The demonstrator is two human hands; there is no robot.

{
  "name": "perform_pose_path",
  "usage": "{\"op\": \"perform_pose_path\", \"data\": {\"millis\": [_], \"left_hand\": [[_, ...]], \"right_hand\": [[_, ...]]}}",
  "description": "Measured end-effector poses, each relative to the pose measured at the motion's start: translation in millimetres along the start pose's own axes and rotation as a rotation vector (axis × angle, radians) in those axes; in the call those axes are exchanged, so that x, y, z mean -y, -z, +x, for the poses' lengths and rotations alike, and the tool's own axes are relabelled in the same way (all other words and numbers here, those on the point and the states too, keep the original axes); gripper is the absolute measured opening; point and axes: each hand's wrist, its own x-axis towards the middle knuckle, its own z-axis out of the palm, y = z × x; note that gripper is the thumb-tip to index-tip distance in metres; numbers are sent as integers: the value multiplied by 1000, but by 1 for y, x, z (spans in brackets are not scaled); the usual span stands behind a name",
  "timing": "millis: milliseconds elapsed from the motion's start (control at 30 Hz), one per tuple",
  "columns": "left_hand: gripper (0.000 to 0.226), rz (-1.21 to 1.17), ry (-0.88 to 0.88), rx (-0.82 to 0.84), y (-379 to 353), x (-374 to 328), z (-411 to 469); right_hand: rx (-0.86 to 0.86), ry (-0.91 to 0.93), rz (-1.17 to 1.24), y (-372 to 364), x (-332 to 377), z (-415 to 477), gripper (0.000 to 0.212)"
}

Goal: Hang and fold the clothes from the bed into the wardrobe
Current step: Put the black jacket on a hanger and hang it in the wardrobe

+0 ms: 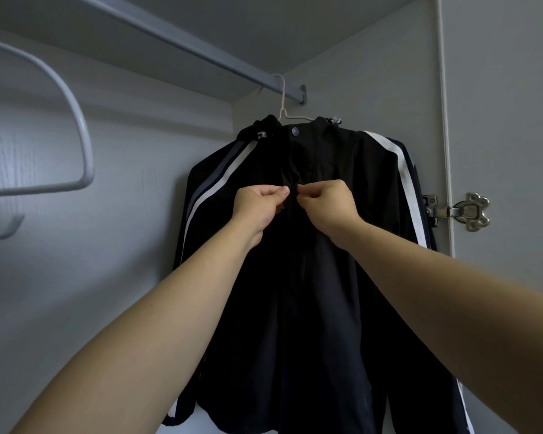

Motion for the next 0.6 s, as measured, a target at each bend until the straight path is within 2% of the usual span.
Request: {"op": "perform_pose_path", "data": {"millis": [100,267,333,400,467,600], "left_hand": [[14,-109,61,12,-2,1,1],[22,-227,114,30,-8,-4,0],[27,-234,126,52,-7,-6,-1],[33,-135,75,53,-8,-5,0],[30,-94,58,43,-10,-4,-1],[26,-262,201,90,-10,-8,-5]], "right_hand": [[-19,-41,89,-1,2,3,20],[-74,-126,148,-2,6,13,3],[-62,-145,128,-2,7,14,6],[-66,-174,128,-4,7,15,10],[-75,-236,146,-6,10,17,12],[-65,-392,260,-8,13,16,18]]}}
